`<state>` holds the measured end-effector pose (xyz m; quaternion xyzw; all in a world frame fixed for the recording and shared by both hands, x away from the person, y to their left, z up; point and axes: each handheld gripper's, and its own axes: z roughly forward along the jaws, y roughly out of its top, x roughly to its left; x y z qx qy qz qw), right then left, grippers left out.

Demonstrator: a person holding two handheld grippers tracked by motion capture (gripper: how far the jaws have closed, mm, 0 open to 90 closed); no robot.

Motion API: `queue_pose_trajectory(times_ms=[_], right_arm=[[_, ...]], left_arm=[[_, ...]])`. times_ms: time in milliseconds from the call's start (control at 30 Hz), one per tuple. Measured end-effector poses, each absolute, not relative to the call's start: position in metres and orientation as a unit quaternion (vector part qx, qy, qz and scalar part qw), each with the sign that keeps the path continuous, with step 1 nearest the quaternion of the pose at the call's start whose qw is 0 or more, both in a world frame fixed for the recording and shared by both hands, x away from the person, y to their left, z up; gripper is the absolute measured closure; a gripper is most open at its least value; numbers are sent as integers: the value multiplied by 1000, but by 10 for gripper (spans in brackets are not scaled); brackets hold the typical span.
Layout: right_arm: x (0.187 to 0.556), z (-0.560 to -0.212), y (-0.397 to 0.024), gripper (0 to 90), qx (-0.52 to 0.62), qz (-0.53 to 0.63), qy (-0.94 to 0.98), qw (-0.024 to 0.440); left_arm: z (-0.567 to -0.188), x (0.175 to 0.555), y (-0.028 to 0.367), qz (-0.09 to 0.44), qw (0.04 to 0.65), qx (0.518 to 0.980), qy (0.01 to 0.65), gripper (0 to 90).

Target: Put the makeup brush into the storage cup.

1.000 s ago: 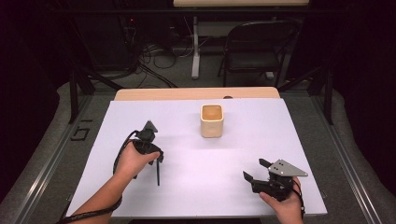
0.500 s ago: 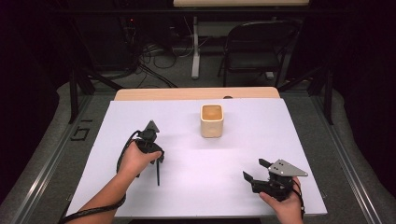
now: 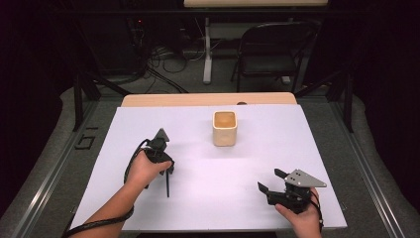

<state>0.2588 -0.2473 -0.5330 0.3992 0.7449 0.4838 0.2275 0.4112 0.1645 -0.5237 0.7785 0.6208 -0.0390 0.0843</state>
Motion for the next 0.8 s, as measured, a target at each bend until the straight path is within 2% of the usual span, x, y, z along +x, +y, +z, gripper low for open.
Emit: queue_pose_trajectory(times_ms=[567,800], right_arm=[[259,-533,-247,226,399,484,745,227],[259,-533,-247,227,399,484,745,227]], left_arm=[[-524,412,165,-37,85,774,626,570],[-524,413,163,-20,62,779,623,665]])
